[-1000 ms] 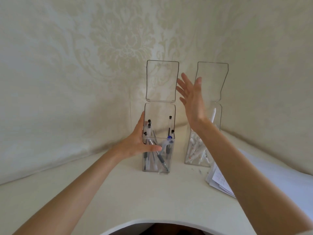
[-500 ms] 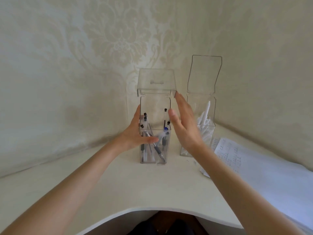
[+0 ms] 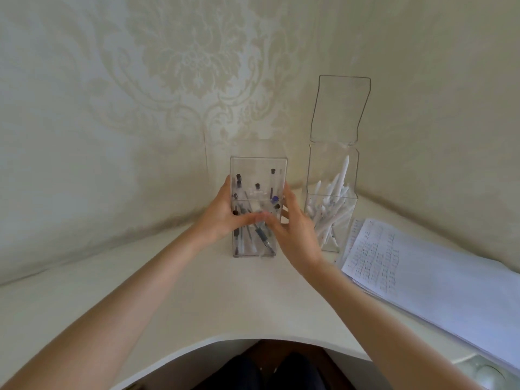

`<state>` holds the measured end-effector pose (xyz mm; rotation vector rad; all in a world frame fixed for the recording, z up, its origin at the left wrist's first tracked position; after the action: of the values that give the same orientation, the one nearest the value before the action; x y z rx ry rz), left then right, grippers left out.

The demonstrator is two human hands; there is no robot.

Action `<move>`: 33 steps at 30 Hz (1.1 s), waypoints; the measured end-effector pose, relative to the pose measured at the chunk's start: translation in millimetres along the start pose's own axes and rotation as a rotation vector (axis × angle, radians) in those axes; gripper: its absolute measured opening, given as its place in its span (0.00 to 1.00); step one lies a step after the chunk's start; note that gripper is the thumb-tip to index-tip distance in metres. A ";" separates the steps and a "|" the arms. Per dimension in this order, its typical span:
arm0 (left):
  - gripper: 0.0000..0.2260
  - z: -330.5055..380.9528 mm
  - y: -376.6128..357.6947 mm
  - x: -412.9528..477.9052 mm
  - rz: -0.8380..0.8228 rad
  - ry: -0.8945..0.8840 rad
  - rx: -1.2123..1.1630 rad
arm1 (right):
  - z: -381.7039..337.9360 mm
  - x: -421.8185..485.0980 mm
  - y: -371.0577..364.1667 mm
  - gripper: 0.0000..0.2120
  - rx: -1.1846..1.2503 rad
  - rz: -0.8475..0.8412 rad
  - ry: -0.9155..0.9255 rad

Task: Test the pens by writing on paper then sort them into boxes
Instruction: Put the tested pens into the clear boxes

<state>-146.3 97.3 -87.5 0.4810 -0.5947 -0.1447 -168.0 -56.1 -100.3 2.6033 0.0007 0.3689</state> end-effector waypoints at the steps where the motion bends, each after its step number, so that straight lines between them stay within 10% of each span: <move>1: 0.33 -0.8 0.2 3.5 0.004 -0.001 -0.011 | -0.8 4.5 -2.4 0.33 0.036 0.024 -0.023; 13: 0.40 -44.8 22.5 -3.0 0.532 0.092 0.444 | -4.2 69.2 -47.3 0.24 0.345 -0.193 -0.156; 22: 0.46 -40.0 21.6 -11.7 0.481 0.151 0.406 | -2.7 56.7 -38.4 0.31 0.229 -0.247 -0.235; 27: 0.33 14.6 19.9 -39.5 0.658 -0.200 0.577 | -3.9 7.6 16.2 0.21 0.129 -0.190 -0.082; 33: 0.23 55.8 -37.2 -14.4 0.360 -0.382 0.445 | 20.0 -19.6 107.3 0.09 0.089 0.007 -0.029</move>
<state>-189.7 46.5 -72.1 0.7747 -1.0881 0.2517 -189.0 -160.6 -70.0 2.6974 -0.0024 0.3410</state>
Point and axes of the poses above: each hand's wrist, its own x-axis towards the middle knuckle, its own y-axis out of the back of the hand, z = x × y, the point moved 4 cm from there along x, towards the middle knuckle, and after that the axes turned 12 degrees about -y, right-handed, at the moved point
